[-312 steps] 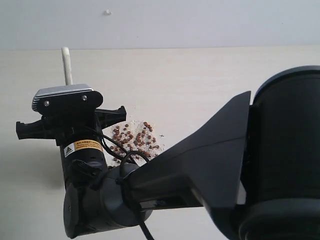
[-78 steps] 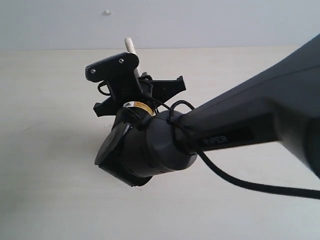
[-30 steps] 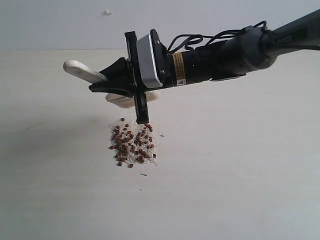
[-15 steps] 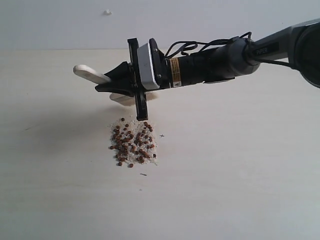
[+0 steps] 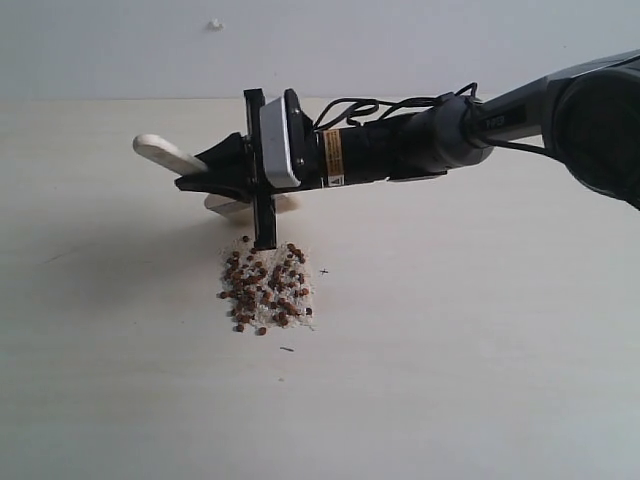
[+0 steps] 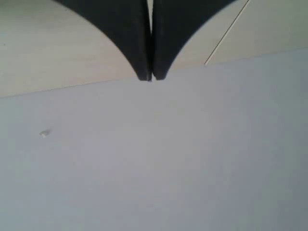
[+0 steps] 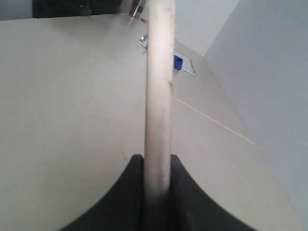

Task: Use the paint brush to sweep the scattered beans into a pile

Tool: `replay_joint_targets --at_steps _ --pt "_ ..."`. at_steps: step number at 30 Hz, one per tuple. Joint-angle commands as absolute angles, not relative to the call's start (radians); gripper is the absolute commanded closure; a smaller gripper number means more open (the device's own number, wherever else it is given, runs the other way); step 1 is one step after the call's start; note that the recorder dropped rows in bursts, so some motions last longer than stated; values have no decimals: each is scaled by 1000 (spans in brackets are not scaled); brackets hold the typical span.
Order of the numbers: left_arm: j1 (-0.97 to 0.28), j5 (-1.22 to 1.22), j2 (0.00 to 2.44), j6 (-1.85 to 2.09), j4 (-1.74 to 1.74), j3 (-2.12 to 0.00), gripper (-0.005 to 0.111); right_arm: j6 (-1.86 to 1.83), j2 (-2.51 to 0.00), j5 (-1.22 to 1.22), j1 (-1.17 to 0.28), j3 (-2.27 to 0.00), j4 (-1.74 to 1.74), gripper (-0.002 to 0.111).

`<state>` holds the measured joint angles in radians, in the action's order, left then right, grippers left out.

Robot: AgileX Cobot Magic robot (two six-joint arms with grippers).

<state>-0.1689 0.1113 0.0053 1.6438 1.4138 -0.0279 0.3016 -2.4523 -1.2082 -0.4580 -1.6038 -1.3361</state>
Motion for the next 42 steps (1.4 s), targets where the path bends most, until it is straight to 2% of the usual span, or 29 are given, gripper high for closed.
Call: replay_joint_targets --at_steps 1,20,32,42 --pt "-175 103 0 1641 1412 -24 107 288 -2452 -1221 -474 -1612 -1344 108" --pt "-175 102 0 1641 1414 -24 107 384 -2458 -1221 -474 -1612 -1477 108" --pt "-175 102 0 1641 1414 -24 107 768 -2454 -1221 -476 -1612 -1545 108" --pt "-175 102 0 1641 1414 -24 107 431 -2412 -1221 -477 -1612 -1437 108"
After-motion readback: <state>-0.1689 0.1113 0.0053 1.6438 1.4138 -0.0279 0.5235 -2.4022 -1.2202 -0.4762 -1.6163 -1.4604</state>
